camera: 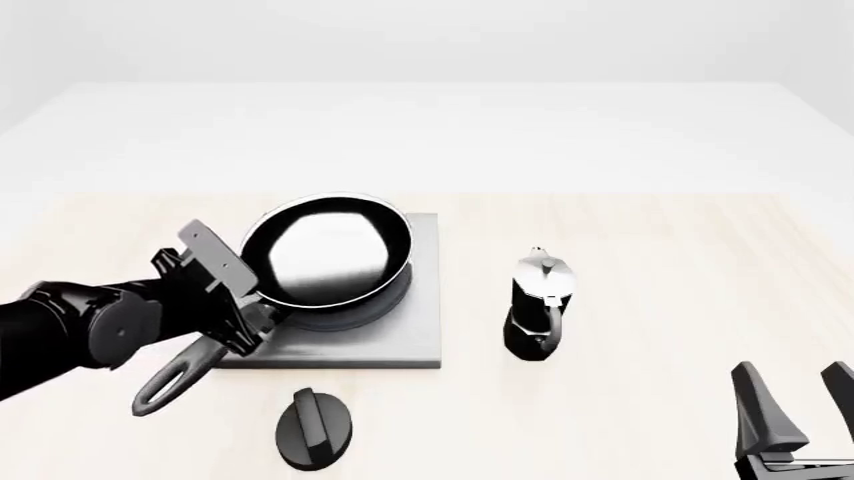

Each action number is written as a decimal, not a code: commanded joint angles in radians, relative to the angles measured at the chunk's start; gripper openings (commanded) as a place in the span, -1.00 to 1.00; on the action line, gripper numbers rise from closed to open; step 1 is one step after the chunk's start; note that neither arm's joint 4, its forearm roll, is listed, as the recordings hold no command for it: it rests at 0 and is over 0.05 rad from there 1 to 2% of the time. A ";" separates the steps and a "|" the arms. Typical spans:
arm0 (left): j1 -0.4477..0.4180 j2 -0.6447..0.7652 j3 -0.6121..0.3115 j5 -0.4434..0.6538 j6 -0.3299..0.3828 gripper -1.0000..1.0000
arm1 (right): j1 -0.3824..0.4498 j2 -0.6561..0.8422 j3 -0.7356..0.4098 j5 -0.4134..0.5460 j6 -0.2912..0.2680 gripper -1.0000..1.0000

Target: Turn on the stove and put the frying pan on it.

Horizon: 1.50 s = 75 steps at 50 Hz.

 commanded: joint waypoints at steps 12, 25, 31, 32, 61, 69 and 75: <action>0.008 -0.114 -0.041 0.115 0.013 1.00 | 0.000 0.000 0.000 0.000 0.000 1.00; 0.015 -0.177 -0.069 0.182 0.023 1.00 | 0.000 0.001 0.000 0.000 0.000 1.00; 0.011 -0.213 -0.103 0.233 0.022 1.00 | 0.000 0.000 0.000 0.000 0.000 1.00; 0.010 -0.217 -0.108 0.238 0.018 1.00 | 0.000 -0.001 0.000 0.000 0.000 1.00; -0.022 -0.314 -0.197 0.328 -0.005 1.00 | 0.000 0.000 0.000 0.000 0.000 1.00; -0.039 -0.337 -0.200 0.335 -0.011 1.00 | 0.000 0.000 0.000 0.000 0.000 1.00; -0.055 -0.351 -0.206 0.338 -0.017 1.00 | 0.000 0.001 0.000 0.000 0.000 1.00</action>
